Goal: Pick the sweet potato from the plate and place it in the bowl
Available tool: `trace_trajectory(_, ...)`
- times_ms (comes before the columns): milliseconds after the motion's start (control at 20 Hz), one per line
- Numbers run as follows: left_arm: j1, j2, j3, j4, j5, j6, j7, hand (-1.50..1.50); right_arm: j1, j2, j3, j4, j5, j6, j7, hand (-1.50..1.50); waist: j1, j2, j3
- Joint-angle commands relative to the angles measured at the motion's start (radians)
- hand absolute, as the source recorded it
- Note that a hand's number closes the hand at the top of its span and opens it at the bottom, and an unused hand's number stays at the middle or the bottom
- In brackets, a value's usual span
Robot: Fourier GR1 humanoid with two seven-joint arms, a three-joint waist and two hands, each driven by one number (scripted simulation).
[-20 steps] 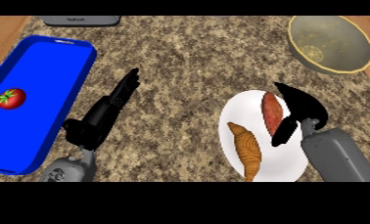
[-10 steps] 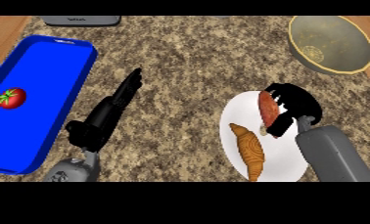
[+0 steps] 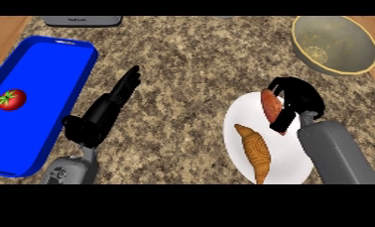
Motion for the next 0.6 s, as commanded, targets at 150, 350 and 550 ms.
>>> trace_trajectory(150,0.005,-0.02,-0.027,-0.016,-0.023,0.007,0.011,0.0,-0.146,-0.042,0.11,0.06,0.065,0.098,-0.18,1.5,0.02,0.004,0.001)
trace_trajectory(350,-0.036,-0.043,-0.023,0.014,-0.041,0.03,0.022,0.0,-0.198,-0.026,0.13,0.049,0.17,-0.004,-0.148,1.5,0.001,0.001,0.001)
trace_trajectory(550,0.064,-0.032,-0.037,-0.027,-0.038,0.009,-0.025,0.0,-0.25,-0.045,0.058,0.012,0.183,-0.086,-0.136,1.5,0.004,0.0,0.001)
